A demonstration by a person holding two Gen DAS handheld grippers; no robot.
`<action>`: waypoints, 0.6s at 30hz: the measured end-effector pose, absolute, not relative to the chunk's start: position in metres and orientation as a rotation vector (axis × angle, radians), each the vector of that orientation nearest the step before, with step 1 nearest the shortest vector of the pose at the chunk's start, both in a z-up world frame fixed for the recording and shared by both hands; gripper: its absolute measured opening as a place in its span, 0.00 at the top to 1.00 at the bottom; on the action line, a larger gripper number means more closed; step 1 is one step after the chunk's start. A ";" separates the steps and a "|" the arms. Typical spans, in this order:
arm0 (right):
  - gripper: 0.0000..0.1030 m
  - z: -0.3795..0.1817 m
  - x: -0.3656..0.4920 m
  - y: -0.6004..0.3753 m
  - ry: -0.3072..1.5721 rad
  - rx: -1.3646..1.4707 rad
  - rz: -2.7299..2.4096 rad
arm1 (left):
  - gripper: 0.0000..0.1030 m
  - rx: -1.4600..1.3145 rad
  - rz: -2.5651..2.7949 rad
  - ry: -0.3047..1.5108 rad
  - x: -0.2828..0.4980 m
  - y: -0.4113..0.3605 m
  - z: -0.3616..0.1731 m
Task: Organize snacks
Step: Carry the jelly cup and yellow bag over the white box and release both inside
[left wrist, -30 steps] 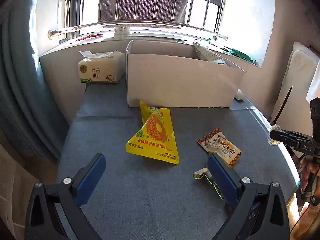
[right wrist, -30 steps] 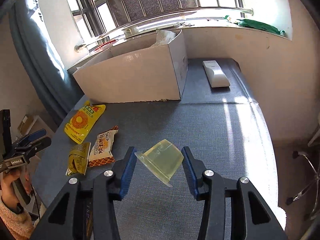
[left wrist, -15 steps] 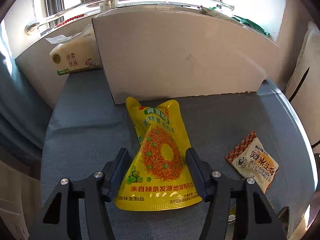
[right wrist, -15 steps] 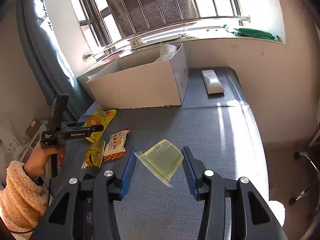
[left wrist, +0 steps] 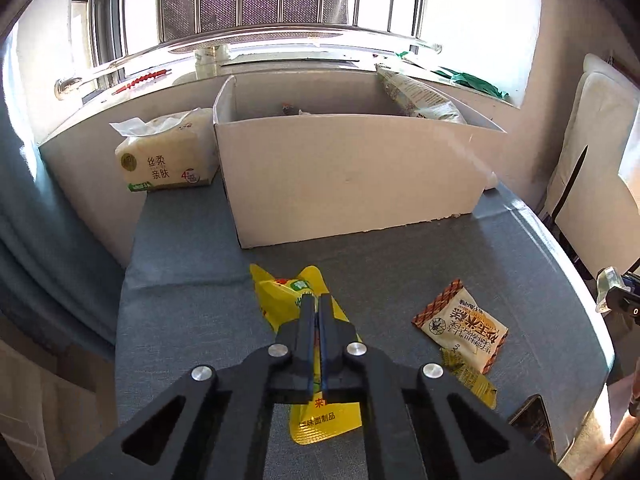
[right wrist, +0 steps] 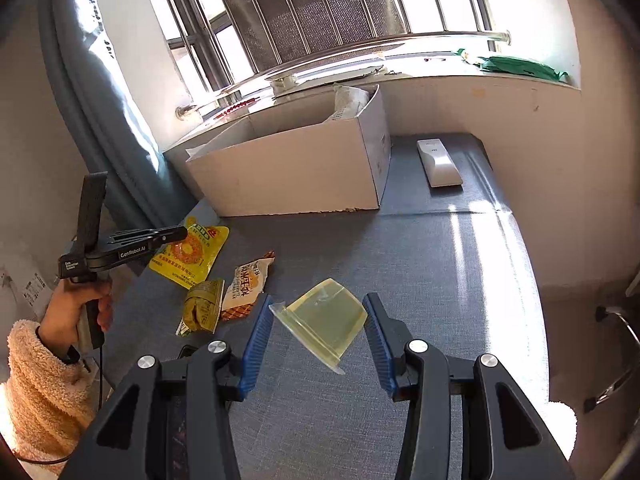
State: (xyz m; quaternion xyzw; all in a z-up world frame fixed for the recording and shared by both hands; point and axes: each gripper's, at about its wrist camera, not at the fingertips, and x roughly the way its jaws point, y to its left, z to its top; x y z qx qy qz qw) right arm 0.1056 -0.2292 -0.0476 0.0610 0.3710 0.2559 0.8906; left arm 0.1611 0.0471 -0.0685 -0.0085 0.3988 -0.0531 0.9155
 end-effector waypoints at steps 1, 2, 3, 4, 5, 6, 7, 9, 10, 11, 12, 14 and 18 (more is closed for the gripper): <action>0.51 -0.047 0.106 -0.228 0.770 0.123 0.534 | 1.00 -0.008 -0.105 0.807 0.158 0.047 -0.064; 0.51 -0.046 0.106 -0.227 0.770 0.121 0.538 | 1.00 -0.003 -0.109 0.813 0.157 0.047 -0.062; 0.51 -0.046 0.106 -0.226 0.769 0.120 0.540 | 1.00 -0.007 -0.107 0.801 0.156 0.048 -0.059; 0.51 -0.045 0.106 -0.225 0.766 0.119 0.542 | 1.00 -0.014 -0.119 0.804 0.155 0.049 -0.058; 0.51 -0.045 0.106 -0.224 0.767 0.118 0.546 | 1.00 -0.017 -0.117 0.809 0.155 0.049 -0.059; 0.51 -0.046 0.106 -0.223 0.770 0.119 0.546 | 1.00 -0.022 -0.109 0.806 0.155 0.051 -0.059; 0.51 -0.045 0.106 -0.223 0.768 0.119 0.547 | 1.00 -0.031 -0.121 0.816 0.155 0.052 -0.060; 0.51 -0.046 0.106 -0.222 0.771 0.114 0.551 | 1.00 -0.054 -0.118 0.812 0.153 0.056 -0.062; 0.51 -0.045 0.105 -0.222 0.770 0.113 0.550 | 1.00 -0.058 -0.120 0.822 0.154 0.057 -0.064; 0.51 -0.045 0.105 -0.222 0.771 0.114 0.551 | 1.00 -0.064 -0.107 0.819 0.153 0.057 -0.066; 0.51 -0.046 0.105 -0.222 0.772 0.113 0.552 | 1.00 -0.071 -0.108 0.829 0.153 0.057 -0.068; 0.51 -0.045 0.104 -0.222 0.773 0.114 0.549 | 0.99 -0.103 -0.096 0.841 0.154 0.060 -0.073; 0.51 -0.047 0.104 -0.221 0.777 0.118 0.553 | 0.37 -0.153 -0.071 0.874 0.155 0.062 -0.085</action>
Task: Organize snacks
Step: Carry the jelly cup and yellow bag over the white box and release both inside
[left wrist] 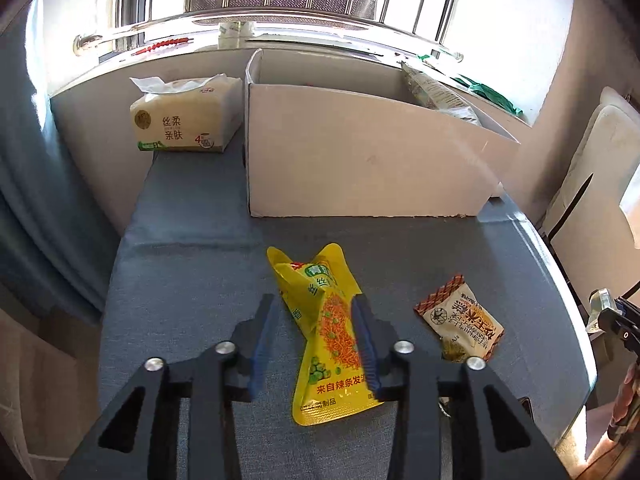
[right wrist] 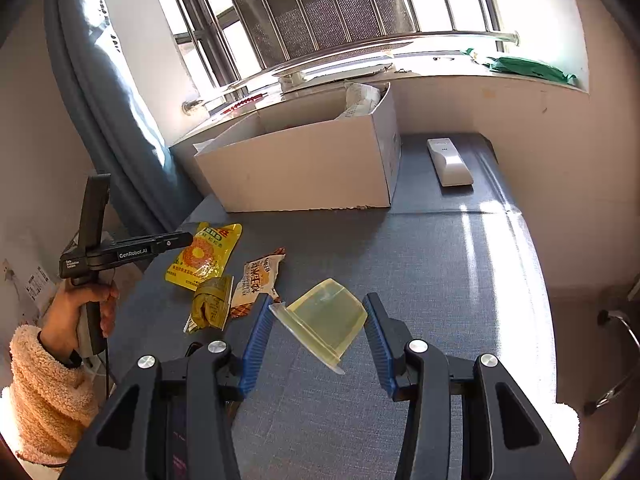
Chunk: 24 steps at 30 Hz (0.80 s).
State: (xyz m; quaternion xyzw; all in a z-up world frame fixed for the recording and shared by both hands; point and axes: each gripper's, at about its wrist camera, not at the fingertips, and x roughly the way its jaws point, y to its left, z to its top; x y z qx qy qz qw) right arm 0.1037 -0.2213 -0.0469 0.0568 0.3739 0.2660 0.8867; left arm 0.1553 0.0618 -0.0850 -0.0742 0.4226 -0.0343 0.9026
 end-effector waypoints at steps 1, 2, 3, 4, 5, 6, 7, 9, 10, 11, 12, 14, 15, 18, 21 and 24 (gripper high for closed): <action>0.51 -0.047 0.104 -0.221 0.777 0.118 0.553 | 0.09 -0.161 -0.072 0.870 0.155 0.061 -0.086; 0.51 -0.047 0.104 -0.221 0.778 0.118 0.554 | 0.00 -0.175 -0.073 0.869 0.155 0.061 -0.087; 0.51 -0.048 0.104 -0.221 0.781 0.118 0.554 | 0.00 -0.188 -0.072 0.876 0.156 0.060 -0.089; 0.51 -0.049 0.104 -0.221 0.783 0.120 0.551 | 0.00 -0.197 -0.067 0.888 0.158 0.060 -0.092; 0.51 -0.050 0.104 -0.221 0.784 0.121 0.551 | 0.00 -0.196 -0.057 0.897 0.159 0.059 -0.094; 0.51 -0.050 0.103 -0.222 0.784 0.125 0.552 | 0.00 -0.187 -0.048 0.904 0.160 0.056 -0.097; 0.51 -0.050 0.103 -0.222 0.785 0.126 0.552 | 0.00 -0.179 -0.049 0.910 0.161 0.054 -0.101; 0.51 -0.051 0.102 -0.222 0.785 0.125 0.550 | 0.00 -0.151 -0.042 0.925 0.164 0.048 -0.107; 0.51 -0.051 0.102 -0.222 0.786 0.125 0.549 | 0.01 -0.131 -0.046 0.927 0.165 0.045 -0.109; 0.51 -0.052 0.102 -0.223 0.789 0.126 0.550 | 0.06 -0.118 -0.055 0.929 0.166 0.043 -0.112; 0.51 -0.053 0.102 -0.223 0.790 0.125 0.547 | 0.17 -0.112 -0.066 0.933 0.167 0.041 -0.115; 0.51 -0.054 0.101 -0.224 0.792 0.126 0.545 | 0.57 -0.076 -0.048 0.923 0.166 0.038 -0.115; 0.51 -0.054 0.101 -0.225 0.793 0.129 0.545 | 0.58 -0.090 -0.066 0.924 0.166 0.039 -0.115; 0.51 -0.054 0.102 -0.225 0.793 0.129 0.544 | 0.69 -0.108 -0.096 0.911 0.162 0.044 -0.111; 0.51 -0.054 0.104 -0.225 0.792 0.133 0.547 | 0.73 -0.088 -0.108 0.878 0.154 0.044 -0.102; 0.51 -0.053 0.108 -0.224 0.792 0.133 0.555 | 0.75 -0.077 -0.121 0.844 0.143 0.043 -0.091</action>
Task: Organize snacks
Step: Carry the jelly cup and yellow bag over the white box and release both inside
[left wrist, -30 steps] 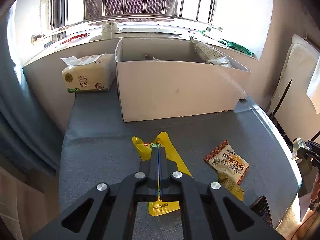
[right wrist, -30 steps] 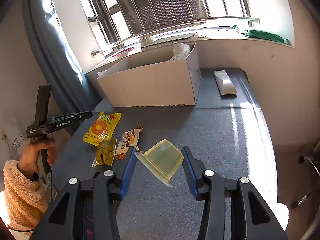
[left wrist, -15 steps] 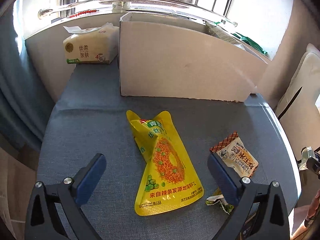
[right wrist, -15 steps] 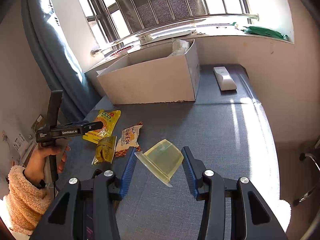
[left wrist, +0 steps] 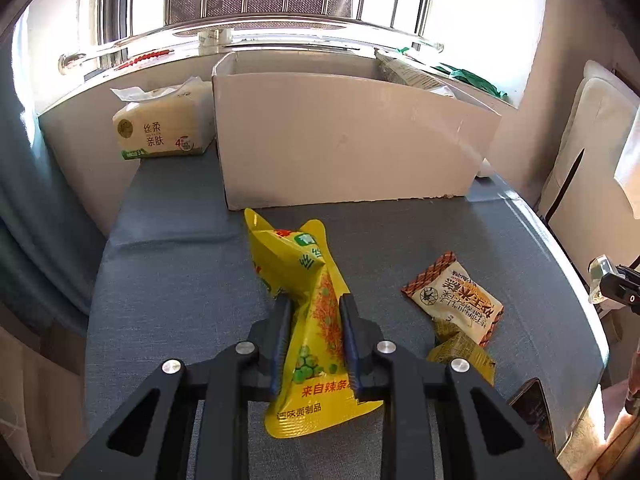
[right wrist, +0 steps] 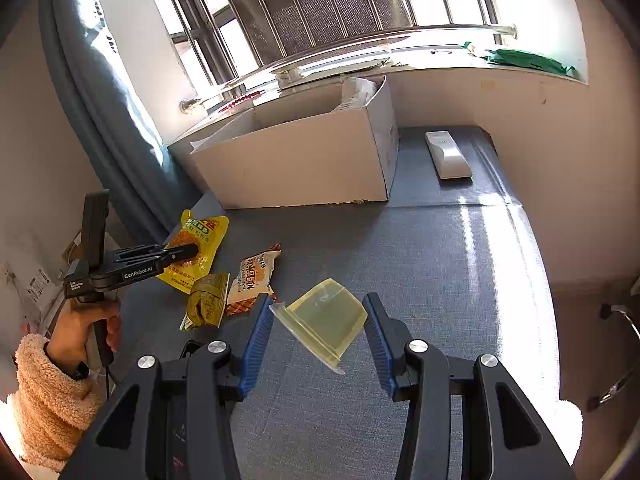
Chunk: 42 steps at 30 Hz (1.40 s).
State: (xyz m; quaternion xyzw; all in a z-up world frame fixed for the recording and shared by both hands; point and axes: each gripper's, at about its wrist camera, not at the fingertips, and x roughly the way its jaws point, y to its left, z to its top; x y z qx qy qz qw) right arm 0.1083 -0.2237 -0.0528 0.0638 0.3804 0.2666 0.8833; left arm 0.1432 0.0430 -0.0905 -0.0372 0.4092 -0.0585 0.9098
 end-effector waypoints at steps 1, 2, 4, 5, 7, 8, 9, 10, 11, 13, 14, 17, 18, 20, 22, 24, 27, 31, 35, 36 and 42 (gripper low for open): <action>0.51 -0.052 0.110 -0.222 0.791 0.129 0.562 | 0.75 -0.078 -0.123 0.826 0.140 0.044 -0.085; 0.51 -0.050 0.113 -0.221 0.790 0.122 0.567 | 0.75 -0.085 -0.124 0.804 0.136 0.046 -0.079; 0.51 -0.042 0.121 -0.217 0.783 0.116 0.584 | 0.75 -0.098 -0.119 0.754 0.132 0.051 -0.064; 0.51 -0.037 0.127 -0.215 0.780 0.121 0.600 | 0.75 -0.103 -0.128 0.737 0.132 0.054 -0.056; 0.51 -0.024 0.143 -0.210 0.768 0.128 0.626 | 0.75 -0.117 -0.121 0.674 0.133 0.061 -0.037; 0.51 -0.015 0.153 -0.207 0.755 0.123 0.630 | 0.75 -0.123 -0.138 0.666 0.139 0.066 -0.027; 0.51 -0.006 0.162 -0.204 0.740 0.114 0.634 | 0.75 -0.127 -0.132 0.631 0.143 0.070 -0.016; 0.51 0.004 0.173 -0.199 0.722 0.100 0.637 | 0.75 -0.122 -0.139 0.617 0.151 0.074 -0.006; 0.51 0.012 0.183 -0.195 0.705 0.089 0.635 | 0.75 -0.121 -0.136 0.603 0.159 0.077 0.002; 0.51 0.030 0.207 -0.187 0.679 0.080 0.649 | 0.75 -0.134 -0.147 0.582 0.178 0.080 0.018; 0.51 0.038 0.219 -0.184 0.672 0.083 0.654 | 0.75 -0.138 -0.141 0.565 0.189 0.081 0.026; 0.51 0.054 0.258 -0.166 0.686 0.049 0.643 | 0.75 -0.116 -0.149 0.553 0.224 0.079 0.042; 0.51 0.056 0.271 -0.160 0.697 0.041 0.638 | 0.75 -0.110 -0.155 0.563 0.236 0.078 0.043; 0.51 0.057 0.296 -0.145 0.728 0.037 0.648 | 0.75 -0.095 -0.154 0.591 0.264 0.075 0.043; 0.51 0.053 0.320 -0.133 0.759 0.044 0.652 | 0.75 -0.100 -0.165 0.620 0.288 0.072 0.040; 0.51 0.044 0.342 -0.120 0.792 0.039 0.657 | 0.75 -0.096 -0.168 0.649 0.307 0.070 0.034; 0.51 0.031 0.368 -0.104 0.814 -0.010 0.634 | 0.75 -0.063 -0.157 0.667 0.327 0.065 0.027; 0.00 0.014 0.392 -0.100 0.867 0.021 0.628 | 0.19 -0.101 -0.113 0.732 0.346 0.074 0.015; 0.00 0.018 0.389 -0.103 0.839 0.014 0.605 | 0.00 -0.123 -0.102 0.742 0.344 0.084 0.005; 0.00 0.020 0.386 -0.105 0.829 0.012 0.604 | 0.00 -0.124 -0.096 0.748 0.342 0.085 0.003; 0.00 0.035 0.371 -0.117 0.780 0.002 0.588 | 0.00 -0.130 -0.059 0.742 0.322 0.094 0.006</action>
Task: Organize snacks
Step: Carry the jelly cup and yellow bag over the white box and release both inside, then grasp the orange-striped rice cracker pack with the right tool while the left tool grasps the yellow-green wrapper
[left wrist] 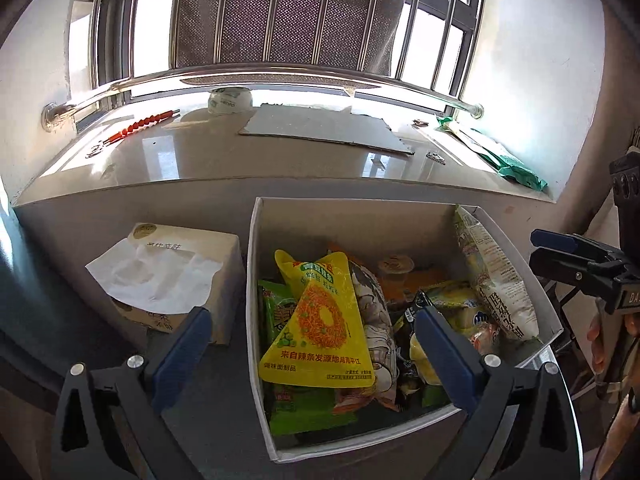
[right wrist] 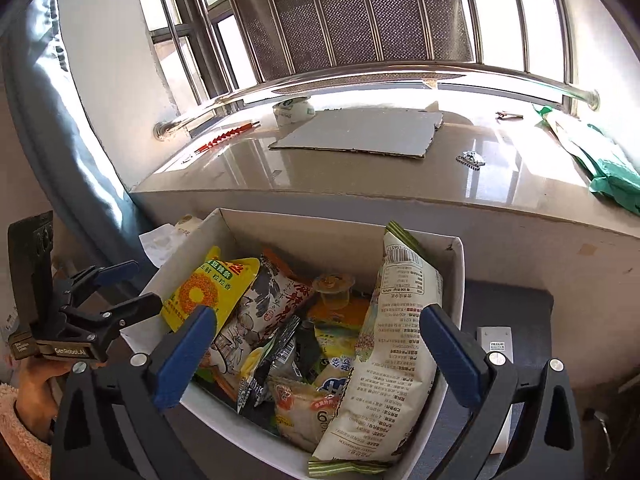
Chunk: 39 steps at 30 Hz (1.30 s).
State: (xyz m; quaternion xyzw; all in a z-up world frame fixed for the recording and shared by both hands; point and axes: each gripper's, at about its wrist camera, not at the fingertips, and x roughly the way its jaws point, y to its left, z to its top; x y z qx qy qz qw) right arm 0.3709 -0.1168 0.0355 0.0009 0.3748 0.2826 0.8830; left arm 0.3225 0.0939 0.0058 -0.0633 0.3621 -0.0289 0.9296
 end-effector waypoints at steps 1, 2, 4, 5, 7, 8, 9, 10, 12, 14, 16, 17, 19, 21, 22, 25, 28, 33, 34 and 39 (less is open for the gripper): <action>0.00 0.038 0.366 -0.118 0.775 -0.011 0.586 | 0.00 -0.122 -0.060 0.728 0.316 0.094 0.010; 0.00 0.039 0.362 -0.120 0.775 -0.024 0.583 | 0.00 -0.114 -0.060 0.718 0.310 0.094 0.014; 0.00 0.045 0.348 -0.125 0.747 -0.042 0.586 | 0.00 -0.107 -0.059 0.694 0.293 0.095 0.025; 0.00 0.048 0.340 -0.129 0.735 -0.044 0.589 | 0.00 -0.103 -0.063 0.673 0.283 0.096 0.031; 0.00 0.053 0.320 -0.138 0.718 -0.040 0.605 | 0.00 -0.093 -0.057 0.635 0.257 0.095 0.041; 0.00 0.056 0.307 -0.143 0.700 -0.032 0.617 | 0.00 -0.090 -0.061 0.609 0.243 0.095 0.044; 0.00 0.058 0.295 -0.147 0.687 -0.030 0.632 | 0.00 -0.088 -0.069 0.598 0.230 0.094 0.046; 0.00 0.058 0.281 -0.153 0.677 -0.029 0.640 | 0.00 -0.091 -0.068 0.587 0.215 0.093 0.047; 0.00 0.055 0.254 -0.163 0.657 -0.018 0.649 | 0.00 -0.104 -0.081 0.570 0.186 0.091 0.042; 0.00 0.046 0.225 -0.176 0.655 0.005 0.650 | 0.00 -0.111 -0.088 0.571 0.156 0.085 0.032; 0.00 0.030 0.199 -0.191 0.666 0.049 0.645 | 0.00 -0.134 -0.092 0.567 0.123 0.080 0.016; 0.00 0.020 0.185 -0.199 0.678 0.073 0.626 | 0.00 -0.155 -0.090 0.576 0.109 0.078 0.006; 0.00 -0.001 0.159 -0.213 0.702 0.123 0.590 | 0.00 -0.200 -0.081 0.602 0.082 0.074 -0.013; 0.00 -0.025 0.137 -0.222 0.740 0.156 0.549 | 0.00 -0.227 -0.069 0.623 0.060 0.068 -0.027; 0.00 -0.037 0.129 -0.226 0.775 0.173 0.537 | 0.00 -0.232 -0.074 0.631 0.052 0.065 -0.034; 0.00 -0.058 0.114 -0.226 0.834 0.195 0.539 | 0.00 -0.233 -0.051 0.649 0.033 0.058 -0.045; 0.00 -0.064 0.115 -0.210 0.850 0.120 0.540 | 0.00 -0.233 -0.041 0.661 0.024 0.058 -0.047; 0.00 -0.065 0.136 -0.168 0.849 0.004 0.557 | 0.00 -0.247 -0.044 0.641 0.012 0.057 -0.042; 0.00 -0.066 0.141 -0.157 0.851 -0.029 0.567 | 0.00 -0.249 -0.054 0.643 0.011 0.057 -0.043; 0.00 -0.079 0.159 -0.112 0.867 -0.174 0.564 | 0.00 -0.253 -0.069 0.668 0.010 0.053 -0.049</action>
